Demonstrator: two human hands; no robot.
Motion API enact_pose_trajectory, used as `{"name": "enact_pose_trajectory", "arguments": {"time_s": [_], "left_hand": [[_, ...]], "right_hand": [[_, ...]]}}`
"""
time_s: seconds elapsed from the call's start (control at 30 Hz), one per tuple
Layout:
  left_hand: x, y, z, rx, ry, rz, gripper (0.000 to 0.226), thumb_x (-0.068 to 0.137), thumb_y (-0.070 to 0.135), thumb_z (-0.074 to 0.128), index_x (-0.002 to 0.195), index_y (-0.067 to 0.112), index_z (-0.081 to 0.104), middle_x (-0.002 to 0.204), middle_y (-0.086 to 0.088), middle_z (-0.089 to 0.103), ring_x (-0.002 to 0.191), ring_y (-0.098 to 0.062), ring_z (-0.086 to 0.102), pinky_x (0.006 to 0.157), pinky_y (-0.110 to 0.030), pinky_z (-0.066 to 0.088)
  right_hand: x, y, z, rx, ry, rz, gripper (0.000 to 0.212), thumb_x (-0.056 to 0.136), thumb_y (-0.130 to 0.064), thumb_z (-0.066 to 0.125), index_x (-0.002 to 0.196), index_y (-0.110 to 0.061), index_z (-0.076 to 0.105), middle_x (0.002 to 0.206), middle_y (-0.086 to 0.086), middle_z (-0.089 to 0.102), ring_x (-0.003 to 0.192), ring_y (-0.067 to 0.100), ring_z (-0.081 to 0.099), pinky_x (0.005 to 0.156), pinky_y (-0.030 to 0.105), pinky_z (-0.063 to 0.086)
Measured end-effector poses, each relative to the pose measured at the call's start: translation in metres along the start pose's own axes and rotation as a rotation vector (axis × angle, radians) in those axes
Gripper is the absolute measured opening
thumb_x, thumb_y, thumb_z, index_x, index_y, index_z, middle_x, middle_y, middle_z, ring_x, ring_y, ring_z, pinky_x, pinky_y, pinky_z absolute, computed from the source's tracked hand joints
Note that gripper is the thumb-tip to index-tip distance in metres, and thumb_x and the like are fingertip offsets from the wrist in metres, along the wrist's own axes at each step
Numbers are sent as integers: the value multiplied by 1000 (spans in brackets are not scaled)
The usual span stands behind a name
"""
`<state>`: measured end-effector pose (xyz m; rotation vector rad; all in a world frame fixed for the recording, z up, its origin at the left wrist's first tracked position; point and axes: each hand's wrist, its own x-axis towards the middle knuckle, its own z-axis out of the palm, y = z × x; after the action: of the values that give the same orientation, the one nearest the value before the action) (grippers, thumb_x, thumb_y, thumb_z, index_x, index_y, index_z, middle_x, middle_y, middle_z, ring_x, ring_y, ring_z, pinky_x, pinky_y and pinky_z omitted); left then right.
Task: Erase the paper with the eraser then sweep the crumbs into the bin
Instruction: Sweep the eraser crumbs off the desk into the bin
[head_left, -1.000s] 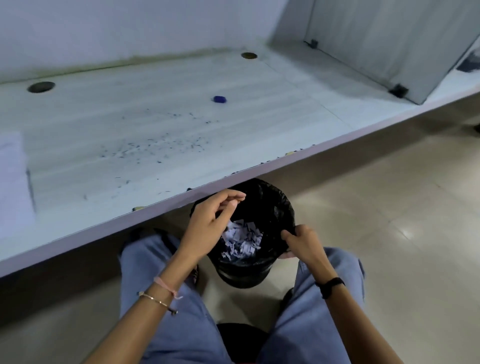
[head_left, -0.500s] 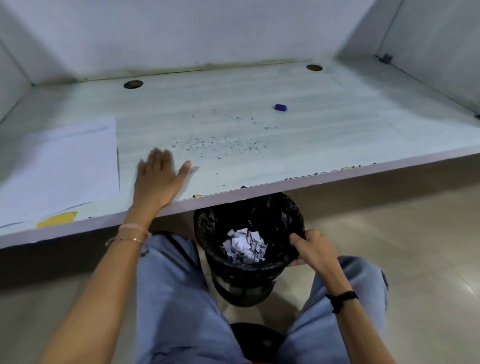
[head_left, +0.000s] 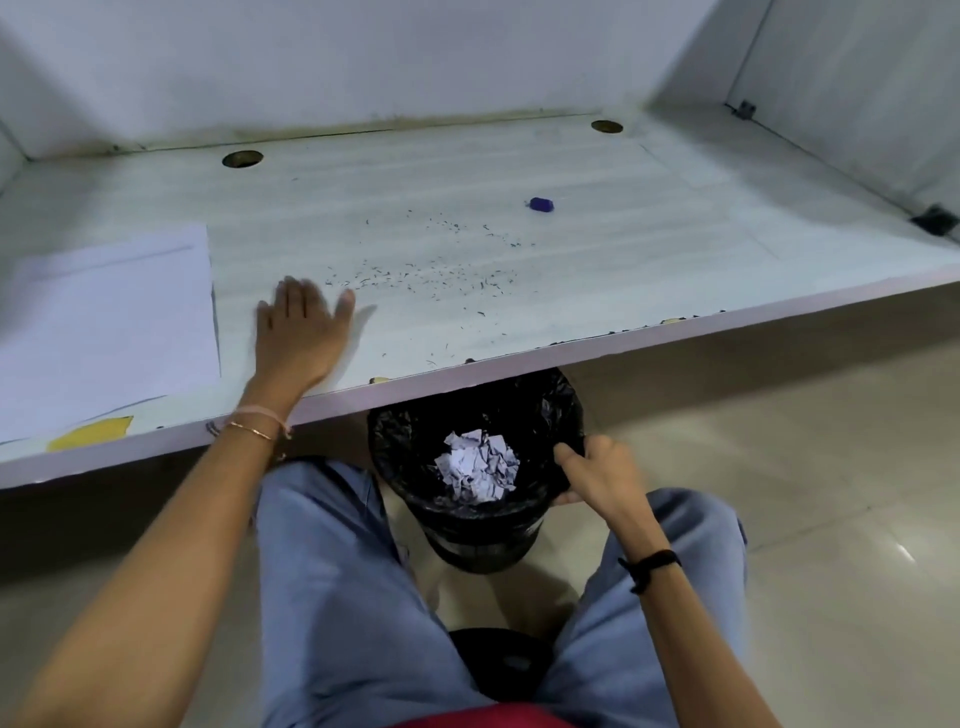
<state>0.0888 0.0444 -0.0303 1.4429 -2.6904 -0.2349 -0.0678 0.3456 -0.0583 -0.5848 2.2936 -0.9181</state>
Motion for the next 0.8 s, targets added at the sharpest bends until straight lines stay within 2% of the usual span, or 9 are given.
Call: {"name": "enact_pose_trajectory", "arguments": {"time_s": [0.17,0.3,0.37,0.47,0.53,0.6,0.7,0.77,0.8], "left_hand": [[-31,78,16,-93,25,255,110,82,76,-16,147,-3,26,156,-26,22,146,-34,20,119,-50,21],[-70,126,17,-246,-188,598,81,91,66,-9,155,16,-9,161,-2,-15,149,-12,-12,123,-36,-4],[-57,111,2,-395,-88,508,72,93,60,-3,151,20,-15,156,4,-21,144,-6,-18,121,-33,-10],[-1,49,-8,-275,108,227,73,97,49,0,155,5,4,162,-10,-12,150,-20,-9,122,-44,-3],[36,9,-3,-166,73,37,79,98,55,0,154,-1,6,162,-20,-3,151,-28,-5,121,-51,-1],[62,-3,6,-63,61,-66,87,96,62,5,152,-4,13,159,-27,8,149,-34,5,120,-53,5],[72,31,5,-83,36,21,87,97,64,18,143,-8,30,150,-33,29,142,-40,25,116,-48,22],[58,62,4,-146,1,200,88,94,67,17,141,-5,34,148,-30,34,139,-40,31,114,-47,29],[43,77,7,-131,-28,316,92,92,69,10,146,-4,28,154,-27,26,144,-36,24,118,-45,25]], "right_hand": [[1,-1,4,-5,2,7,33,95,-17,48,67,-10,32,67,30,65,46,19,68,41,28,33],[2,0,2,32,-12,9,27,95,-17,49,73,-6,39,79,38,64,46,18,68,41,28,35],[2,1,0,48,-17,19,26,95,-16,49,73,-4,41,80,38,64,47,18,68,40,26,36],[6,2,-3,64,2,48,29,94,-13,50,68,-4,43,75,27,66,42,15,65,33,17,36],[12,2,-3,67,9,58,28,93,-15,50,69,-4,44,77,28,67,45,18,67,35,21,39],[14,3,-2,82,10,59,27,92,-15,51,70,-4,42,74,31,66,48,22,69,45,34,43],[17,3,-2,116,23,64,26,91,-14,54,70,-7,40,62,24,54,50,25,69,60,61,49],[21,4,-3,120,26,72,26,91,-14,54,69,-8,42,60,22,52,51,25,70,65,66,48],[23,3,-3,125,25,74,26,91,-14,54,69,-7,42,60,22,51,51,26,70,66,67,48]]}}
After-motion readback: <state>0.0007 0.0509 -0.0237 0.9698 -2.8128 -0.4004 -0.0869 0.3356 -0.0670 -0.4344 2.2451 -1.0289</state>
